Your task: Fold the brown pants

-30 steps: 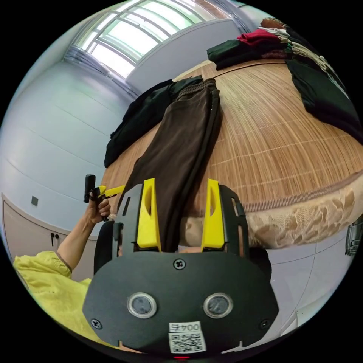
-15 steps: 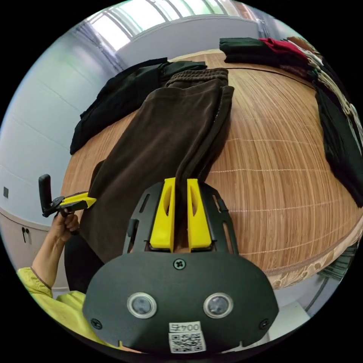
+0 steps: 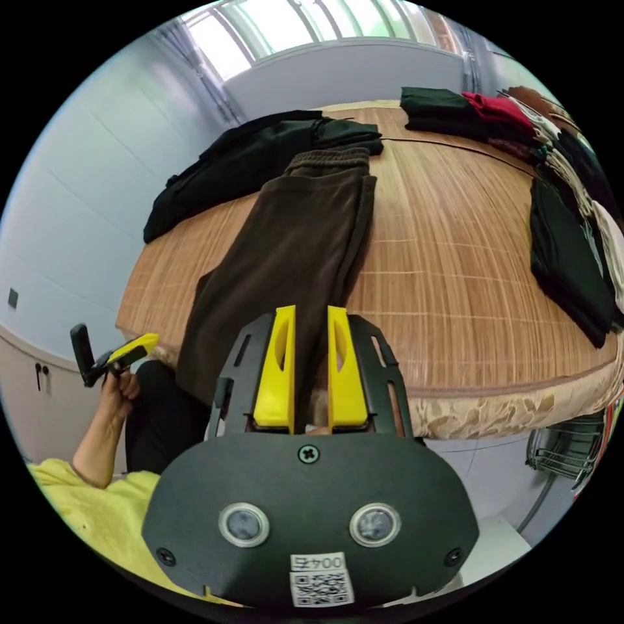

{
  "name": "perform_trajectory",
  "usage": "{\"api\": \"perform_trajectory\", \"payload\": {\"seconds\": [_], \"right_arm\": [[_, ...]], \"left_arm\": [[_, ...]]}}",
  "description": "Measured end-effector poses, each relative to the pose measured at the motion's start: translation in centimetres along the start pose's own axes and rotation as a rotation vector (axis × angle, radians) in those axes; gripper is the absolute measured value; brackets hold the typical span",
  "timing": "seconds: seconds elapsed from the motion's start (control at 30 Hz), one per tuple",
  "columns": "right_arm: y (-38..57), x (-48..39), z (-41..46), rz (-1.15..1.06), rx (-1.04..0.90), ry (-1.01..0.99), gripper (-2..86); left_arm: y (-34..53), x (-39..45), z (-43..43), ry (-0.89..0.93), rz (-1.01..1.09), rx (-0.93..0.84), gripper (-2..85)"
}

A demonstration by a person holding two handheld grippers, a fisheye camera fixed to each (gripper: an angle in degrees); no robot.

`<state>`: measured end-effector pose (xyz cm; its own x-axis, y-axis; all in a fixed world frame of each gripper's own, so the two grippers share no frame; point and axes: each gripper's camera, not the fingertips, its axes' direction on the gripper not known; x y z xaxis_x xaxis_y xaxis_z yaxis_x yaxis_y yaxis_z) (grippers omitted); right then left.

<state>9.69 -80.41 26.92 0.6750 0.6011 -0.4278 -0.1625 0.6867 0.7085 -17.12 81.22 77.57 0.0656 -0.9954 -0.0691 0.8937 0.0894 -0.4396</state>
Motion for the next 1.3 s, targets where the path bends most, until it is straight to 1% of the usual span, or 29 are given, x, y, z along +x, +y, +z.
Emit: {"api": "perform_trajectory", "payload": {"seconds": [0.1, 0.17, 0.23, 0.27, 0.33, 0.37, 0.4, 0.47, 0.53, 0.6, 0.63, 0.67, 0.77, 0.8, 0.9, 0.97, 1.07, 1.13, 1.2, 1.27, 1.3], "right_arm": [[1.8, -2.2, -0.2, -0.069, -0.078, -0.025, 5.7], [2.4, -4.0, 2.0, -0.113, -0.199, 0.071, 0.8], [2.4, -4.8, 4.2, -0.134, -0.303, 0.133, 0.0], [2.4, -5.0, 5.1, -0.142, -0.317, 0.163, -0.3], [2.4, -4.8, 5.1, -0.116, -0.269, 0.162, -0.5], [2.2, -4.3, 5.2, -0.105, -0.257, 0.134, -0.6], [2.2, -4.0, 5.2, -0.1, -0.249, 0.114, -0.6], [2.3, -2.7, 5.0, -0.116, -0.196, 0.012, -0.3], [2.4, -1.8, 4.0, -0.147, -0.154, -0.035, 0.3], [2.2, -0.4, 1.8, -0.152, -0.001, -0.072, 2.1], [1.7, 0.8, 0.2, -0.135, 0.123, -0.094, 4.7], [0.7, 2.3, -0.9, -0.108, 0.197, -0.132, 7.8], [-3.0, 6.1, -2.0, -0.07, 0.343, -0.251, 11.2], [-3.9, 6.9, -2.0, -0.058, 0.364, -0.267, 11.3], [-8.5, 9.7, -0.5, -0.048, 0.35, -0.332, 12.4], [-11.2, 11.2, 0.9, -0.029, 0.384, -0.334, 13.1], [-13.4, 12.5, 3.0, -0.017, 0.378, -0.368, 13.4], [-14.1, 12.9, 4.2, -0.024, 0.35, -0.396, 13.4], [-14.7, 13.1, 5.0, -0.015, 0.344, -0.367, 13.4], [-15.9, 12.9, 5.5, -0.037, 0.335, -0.288, 12.7], [-16.2, 12.9, 5.7, -0.039, 0.317, -0.271, 12.4]], "left_arm": [[-1.8, 5.3, 0.4, -0.067, 0.146, -0.044, 1.9], [-3.7, 10.2, 3.2, -0.163, 0.302, -0.145, 1.5], [-4.8, 12.9, 6.2, -0.249, 0.382, -0.231, 1.0], [-5.4, 13.9, 8.5, -0.291, 0.414, -0.307, 0.7], [-6.0, 14.2, 11.6, -0.329, 0.409, -0.406, 0.5], [-6.4, 14.3, 11.6, -0.324, 0.387, -0.374, 0.4], [-6.6, 14.2, 11.6, -0.319, 0.371, -0.368, 0.4], [-7.5, 13.6, 11.7, -0.286, 0.326, -0.379, 0.3], [-7.9, 13.3, 11.7, -0.262, 0.362, -0.377, 0.4], [-8.3, 12.8, 11.7, -0.232, 0.371, -0.374, 0.5], [-8.6, 12.2, 11.8, -0.207, 0.351, -0.371, 0.6], [-8.9, 11.6, 11.8, -0.186, 0.334, -0.369, 0.8], [-9.5, 10.5, 12.1, -0.156, 0.307, -0.362, 1.9], [-9.6, 10.3, 12.2, -0.152, 0.302, -0.359, 2.2], [-10.5, 9.1, 11.9, -0.091, 0.256, -0.357, 8.2], [-12.5, 7.7, 11.0, 0.03, 0.19, -0.289, 12.2], [-16.7, 5.4, 10.3, 0.059, 0.171, -0.182, 13.7], [-20.3, 3.6, 11.2, 0.063, 0.166, -0.169, 14.9], [-24.1, 1.6, 12.7, 0.061, 0.159, -0.178, 16.1], [-28.9, -1.9, 15.1, 0.055, 0.109, -0.181, 16.6], [-30.0, -2.9, 15.6, 0.059, 0.085, -0.174, 16.4]]}}
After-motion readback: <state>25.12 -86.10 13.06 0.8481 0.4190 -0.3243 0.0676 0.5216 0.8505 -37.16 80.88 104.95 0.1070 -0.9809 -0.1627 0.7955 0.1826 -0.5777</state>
